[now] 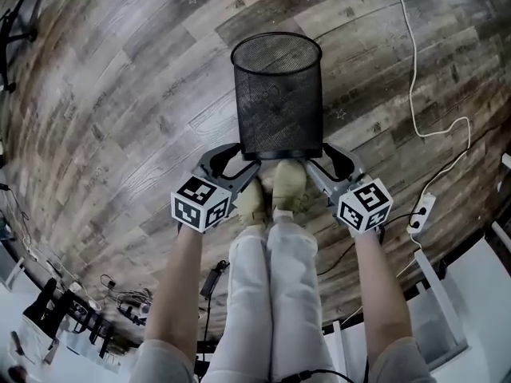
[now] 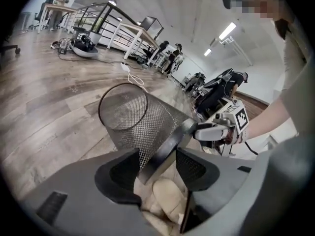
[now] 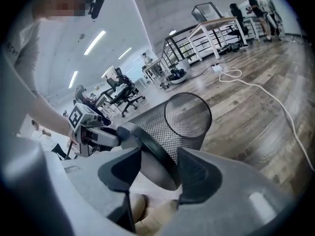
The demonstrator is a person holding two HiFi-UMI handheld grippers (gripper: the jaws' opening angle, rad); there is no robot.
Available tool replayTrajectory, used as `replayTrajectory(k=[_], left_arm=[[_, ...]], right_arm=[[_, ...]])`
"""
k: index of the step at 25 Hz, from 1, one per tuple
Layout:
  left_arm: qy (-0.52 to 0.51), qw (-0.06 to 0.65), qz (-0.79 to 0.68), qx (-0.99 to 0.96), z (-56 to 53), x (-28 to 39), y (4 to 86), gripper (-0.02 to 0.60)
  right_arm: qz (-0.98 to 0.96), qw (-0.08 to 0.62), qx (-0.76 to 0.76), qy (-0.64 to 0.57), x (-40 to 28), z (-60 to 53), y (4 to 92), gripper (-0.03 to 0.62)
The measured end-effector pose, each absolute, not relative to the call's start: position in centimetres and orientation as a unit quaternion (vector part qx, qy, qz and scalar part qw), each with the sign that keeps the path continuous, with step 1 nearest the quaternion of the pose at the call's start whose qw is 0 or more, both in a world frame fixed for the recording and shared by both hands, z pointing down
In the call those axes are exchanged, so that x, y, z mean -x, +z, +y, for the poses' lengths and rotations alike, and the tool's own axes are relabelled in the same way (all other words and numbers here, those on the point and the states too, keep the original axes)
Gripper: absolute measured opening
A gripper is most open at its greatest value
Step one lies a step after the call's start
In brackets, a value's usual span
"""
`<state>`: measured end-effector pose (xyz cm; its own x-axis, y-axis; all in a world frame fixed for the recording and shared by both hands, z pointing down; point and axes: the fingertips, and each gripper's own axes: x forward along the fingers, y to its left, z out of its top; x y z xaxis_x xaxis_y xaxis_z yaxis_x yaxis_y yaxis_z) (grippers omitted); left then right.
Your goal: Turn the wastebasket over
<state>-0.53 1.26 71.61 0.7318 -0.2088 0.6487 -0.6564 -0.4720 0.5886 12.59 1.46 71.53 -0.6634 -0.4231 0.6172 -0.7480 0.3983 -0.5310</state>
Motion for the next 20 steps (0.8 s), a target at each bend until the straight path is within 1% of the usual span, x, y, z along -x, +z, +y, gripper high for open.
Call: replayTrajectory(k=[3,9,15,18,20], left_arm=[[0.284,0.444,-0.262,-0.808,3.7,1.4,74.0,0.219],[0.338,0.424,-0.240,-0.805,6.3,2.7,78.9,0.218],[0.356,0.422,-0.246,-0.796,7.2,3.6,81.8,0.218],[0.366,0.432,-0.246,-0.787,7.8,3.7,82.9,0.217],[0.366,0.452,-0.250,-0.774,8.2,3.9,83.5,0.216]], right_arm=[[-0.806,0.221,-0.351,0.422,-11.5,4.4,74.0,0.216],[-0.802,0.269,-0.335,0.415,-10.0,7.8,79.4,0.216],[-0.800,0.298,-0.317,0.413,-9.1,9.0,82.4,0.216],[-0.797,0.311,-0.307,0.416,-9.0,9.5,83.4,0.216],[-0.796,0.317,-0.301,0.419,-8.9,9.7,83.8,0.216]])
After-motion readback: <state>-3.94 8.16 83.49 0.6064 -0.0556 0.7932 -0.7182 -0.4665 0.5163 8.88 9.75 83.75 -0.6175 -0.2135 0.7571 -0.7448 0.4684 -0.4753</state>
